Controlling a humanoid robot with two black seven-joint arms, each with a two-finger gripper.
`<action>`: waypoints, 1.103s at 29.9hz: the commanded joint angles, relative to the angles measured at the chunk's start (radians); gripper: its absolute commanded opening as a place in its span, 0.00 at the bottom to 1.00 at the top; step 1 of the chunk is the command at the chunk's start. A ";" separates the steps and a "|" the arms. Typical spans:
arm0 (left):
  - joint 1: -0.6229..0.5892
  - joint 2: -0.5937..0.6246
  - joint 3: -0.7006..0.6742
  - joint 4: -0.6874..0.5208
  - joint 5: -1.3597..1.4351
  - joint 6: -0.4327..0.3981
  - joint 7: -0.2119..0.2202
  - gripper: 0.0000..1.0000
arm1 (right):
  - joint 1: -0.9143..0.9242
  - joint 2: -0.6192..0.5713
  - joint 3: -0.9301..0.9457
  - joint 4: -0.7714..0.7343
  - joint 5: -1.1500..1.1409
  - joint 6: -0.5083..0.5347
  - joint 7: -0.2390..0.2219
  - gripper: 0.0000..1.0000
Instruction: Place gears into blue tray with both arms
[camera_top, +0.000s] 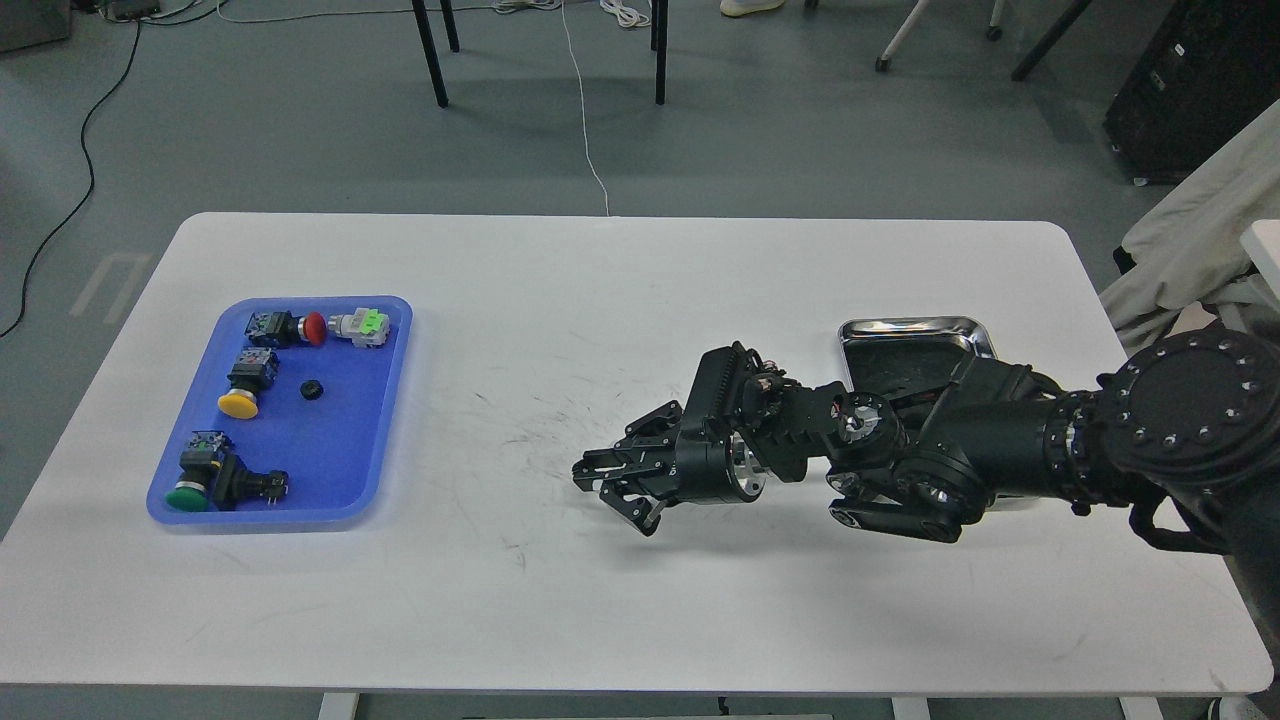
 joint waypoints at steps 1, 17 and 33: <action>0.000 0.012 0.000 -0.008 -0.009 0.001 0.000 0.84 | -0.004 0.000 0.001 -0.002 0.001 0.002 0.000 0.05; 0.000 0.035 0.000 -0.026 -0.011 0.001 0.000 0.84 | -0.019 0.000 0.010 -0.036 0.021 -0.004 -0.009 0.62; -0.006 -0.034 0.008 0.159 0.005 -0.353 0.000 0.96 | 0.121 0.000 0.136 -0.066 0.376 0.017 -0.006 0.69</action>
